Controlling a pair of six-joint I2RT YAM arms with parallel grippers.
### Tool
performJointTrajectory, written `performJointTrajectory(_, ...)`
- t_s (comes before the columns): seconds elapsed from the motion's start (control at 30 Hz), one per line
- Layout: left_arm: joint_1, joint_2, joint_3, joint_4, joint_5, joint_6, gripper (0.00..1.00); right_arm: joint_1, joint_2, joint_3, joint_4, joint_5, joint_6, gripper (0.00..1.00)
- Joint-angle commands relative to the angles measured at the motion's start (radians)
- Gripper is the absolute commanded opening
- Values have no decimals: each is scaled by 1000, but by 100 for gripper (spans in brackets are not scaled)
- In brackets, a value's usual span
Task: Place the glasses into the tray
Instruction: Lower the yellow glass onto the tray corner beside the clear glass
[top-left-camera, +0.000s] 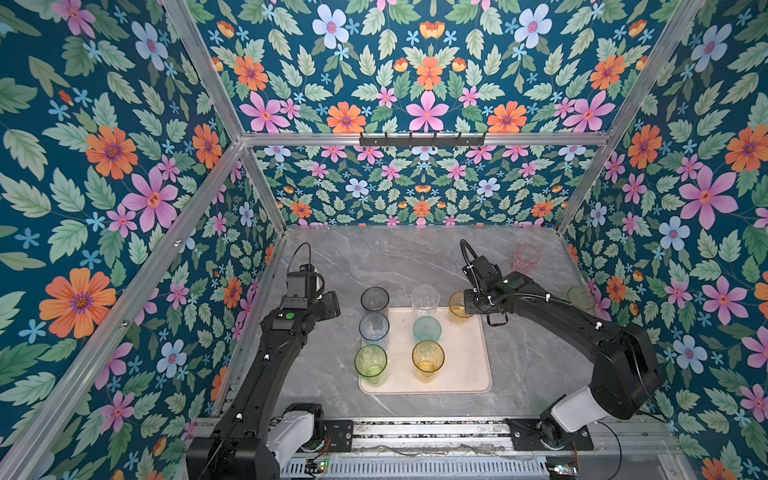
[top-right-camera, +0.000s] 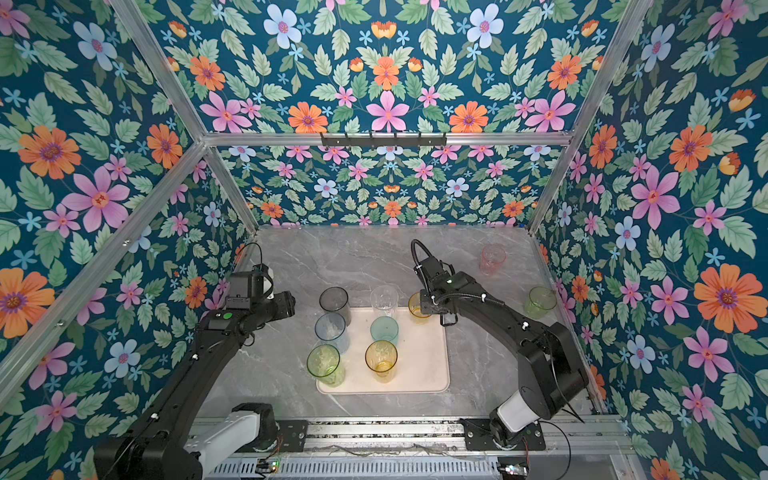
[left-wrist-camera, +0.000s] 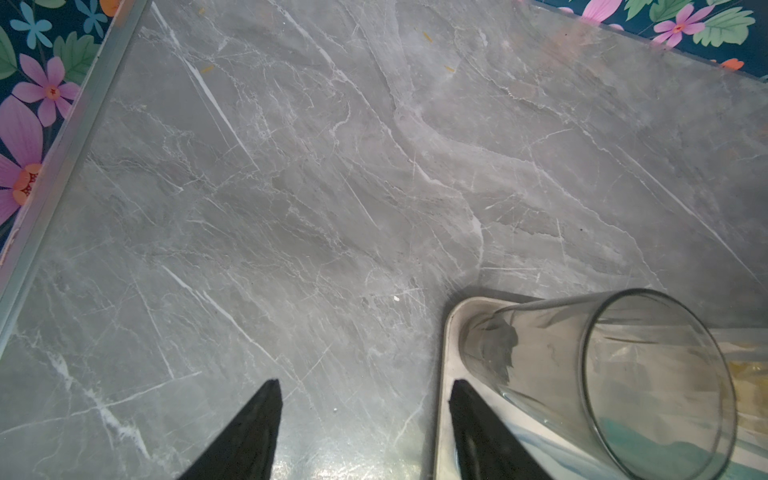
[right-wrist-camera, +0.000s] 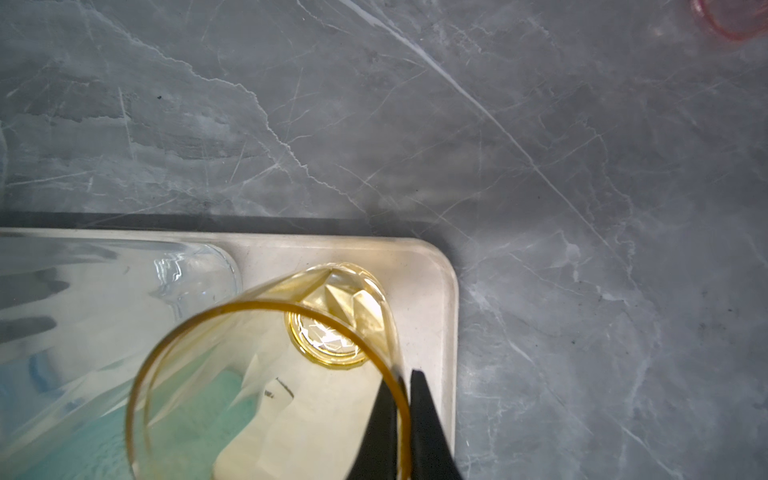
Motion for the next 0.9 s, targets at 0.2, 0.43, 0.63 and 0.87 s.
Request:
performJointTrajectory(0.2, 0, 4, -1, 19, 10, 9, 67, 1, 5, -9, -2, 25, 20, 0)
performJointTrajectory(0.43, 0, 2, -4, 19, 8, 9, 67, 1, 29, -9, 7, 36, 18, 0)
performJointTrajectory(0.63, 0, 2, -4, 21, 12, 9, 67, 0, 46, -5, 15, 26, 16, 0)
performJointTrajectory(0.87, 1, 3, -4, 21, 18, 9, 67, -1, 57, -11, 19, 34, 19, 0)
